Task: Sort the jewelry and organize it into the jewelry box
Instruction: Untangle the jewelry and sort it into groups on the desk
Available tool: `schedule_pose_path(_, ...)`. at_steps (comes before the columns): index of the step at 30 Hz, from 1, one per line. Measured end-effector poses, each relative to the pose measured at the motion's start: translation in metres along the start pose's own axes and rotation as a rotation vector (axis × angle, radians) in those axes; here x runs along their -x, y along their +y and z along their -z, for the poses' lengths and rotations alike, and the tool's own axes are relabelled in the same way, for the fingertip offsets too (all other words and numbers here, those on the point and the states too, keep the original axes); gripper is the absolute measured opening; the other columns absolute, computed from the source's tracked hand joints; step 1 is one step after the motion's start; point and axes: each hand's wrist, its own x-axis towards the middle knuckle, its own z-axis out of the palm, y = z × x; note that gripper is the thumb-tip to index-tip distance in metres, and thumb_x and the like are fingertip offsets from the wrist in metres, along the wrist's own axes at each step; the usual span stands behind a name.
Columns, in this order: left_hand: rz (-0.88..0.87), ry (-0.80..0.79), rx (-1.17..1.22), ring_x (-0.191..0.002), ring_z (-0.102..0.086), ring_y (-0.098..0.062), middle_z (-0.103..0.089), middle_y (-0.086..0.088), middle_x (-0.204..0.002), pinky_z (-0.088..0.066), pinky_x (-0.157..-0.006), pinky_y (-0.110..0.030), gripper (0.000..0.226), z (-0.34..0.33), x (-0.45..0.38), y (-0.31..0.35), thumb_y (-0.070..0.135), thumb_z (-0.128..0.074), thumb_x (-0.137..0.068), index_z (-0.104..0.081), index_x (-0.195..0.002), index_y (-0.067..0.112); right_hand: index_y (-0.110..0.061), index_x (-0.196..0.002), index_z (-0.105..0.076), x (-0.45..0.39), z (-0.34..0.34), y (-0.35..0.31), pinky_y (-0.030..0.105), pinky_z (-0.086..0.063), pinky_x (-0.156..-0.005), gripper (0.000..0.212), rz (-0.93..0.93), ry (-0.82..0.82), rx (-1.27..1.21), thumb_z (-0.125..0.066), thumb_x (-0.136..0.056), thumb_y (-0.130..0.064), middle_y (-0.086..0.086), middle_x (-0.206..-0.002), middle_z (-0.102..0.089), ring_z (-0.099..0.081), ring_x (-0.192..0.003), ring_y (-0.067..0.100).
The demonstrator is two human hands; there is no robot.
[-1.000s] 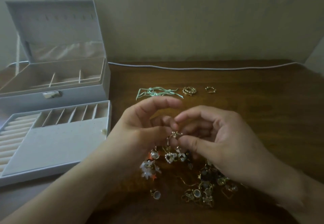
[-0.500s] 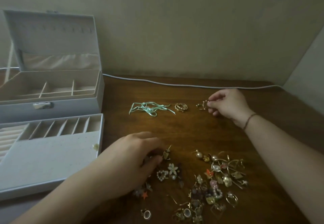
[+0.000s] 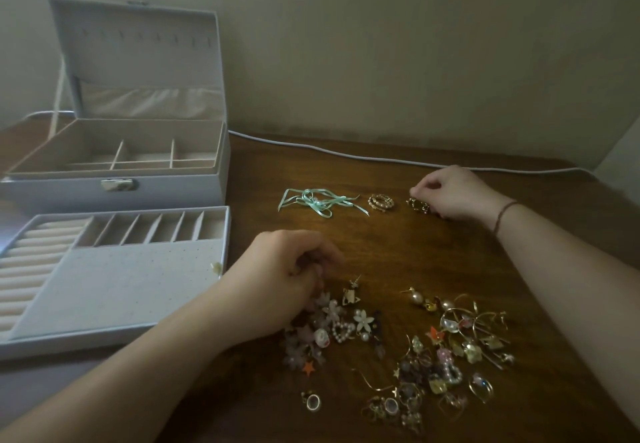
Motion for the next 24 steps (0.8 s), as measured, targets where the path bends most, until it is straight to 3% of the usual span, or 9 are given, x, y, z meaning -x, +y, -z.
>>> schedule_pose_path(4, 0.016, 0.041, 0.07, -0.068, -0.068, -0.008, -0.066, 0.018, -0.076, -0.058, -0.062, -0.026, 0.041, 0.003, -0.001, 0.001, -0.003, -0.054, -0.092, -0.07, -0.091, 0.034, -0.025, -0.104, -0.07, 0.013, -0.001, -0.008, 0.029, -0.043, -0.083, 0.017, 0.067, -0.066, 0.122, -0.06, -0.093, -0.033, -0.003, -0.111, -0.065, -0.056, -0.101, 0.014)
schedule_pose_path(6, 0.01, 0.095, 0.037, -0.065, -0.066, -0.006, -0.066, 0.019, -0.073, -0.053, -0.063, -0.025, 0.042, 0.007, -0.001, 0.001, -0.001, -0.057, -0.09, -0.07, -0.087, 0.039, -0.025, -0.108, -0.068, 0.023, 0.0, -0.011, 0.027, -0.042, -0.082, 0.019, 0.1, -0.088, 0.168, -0.06, -0.093, -0.032, -0.002, -0.117, -0.063, -0.054, -0.102, 0.013)
schedule_pose_path(9, 0.026, 0.225, 0.126, -0.07, -0.069, -0.017, -0.069, 0.005, -0.076, -0.06, -0.069, -0.043, 0.04, 0.012, -0.003, 0.001, 0.0, -0.061, -0.089, -0.071, -0.087, 0.039, -0.023, -0.098, -0.071, 0.051, 0.003, -0.024, 0.017, -0.039, -0.065, 0.018, 0.277, 0.113, 0.146, -0.059, -0.093, -0.035, -0.006, -0.094, -0.068, -0.054, -0.078, 0.0)
schedule_pose_path(11, 0.063, 0.311, 0.29, -0.073, -0.07, -0.022, -0.071, -0.002, -0.075, -0.06, -0.076, -0.053, 0.04, 0.014, -0.003, 0.002, -0.002, -0.062, -0.09, -0.073, -0.087, 0.036, -0.027, -0.086, -0.072, 0.082, 0.004, -0.045, 0.013, -0.037, -0.056, 0.018, 0.453, 0.087, 0.008, -0.058, -0.091, -0.038, -0.013, -0.074, -0.065, -0.057, -0.065, -0.001)
schedule_pose_path(14, 0.101, 0.391, 0.453, -0.073, -0.069, -0.016, -0.072, 0.001, -0.081, -0.061, -0.073, -0.041, 0.035, 0.016, -0.005, 0.003, -0.005, -0.063, -0.088, -0.074, -0.086, 0.028, -0.035, -0.095, -0.071, 0.117, -0.006, -0.074, 0.017, -0.043, -0.072, 0.01, 0.678, -0.161, 0.069, -0.062, -0.09, -0.032, -0.022, -0.085, -0.061, -0.055, -0.081, -0.005)
schedule_pose_path(19, 0.108, 0.372, 0.525, -0.071, -0.065, -0.011, -0.069, 0.004, -0.078, -0.06, -0.07, -0.034, 0.025, 0.013, -0.005, 0.007, -0.002, -0.062, -0.089, -0.074, -0.086, 0.02, -0.038, -0.103, -0.069, 0.121, -0.028, -0.089, 0.034, -0.049, -0.082, 0.016, 0.812, -0.212, 0.238, -0.063, -0.089, -0.041, -0.023, -0.09, -0.054, -0.048, -0.091, -0.001)
schedule_pose_path(24, 0.094, 0.369, 0.583, -0.071, -0.062, -0.011, -0.068, 0.001, -0.077, -0.057, -0.069, -0.033, 0.027, 0.018, -0.006, 0.007, 0.001, -0.061, -0.092, -0.074, -0.08, 0.021, -0.04, -0.103, -0.068, 0.115, -0.037, -0.093, 0.024, -0.041, -0.082, 0.015, 0.81, -0.241, 0.288, -0.063, -0.089, -0.042, -0.027, -0.087, -0.047, -0.038, -0.091, -0.007)
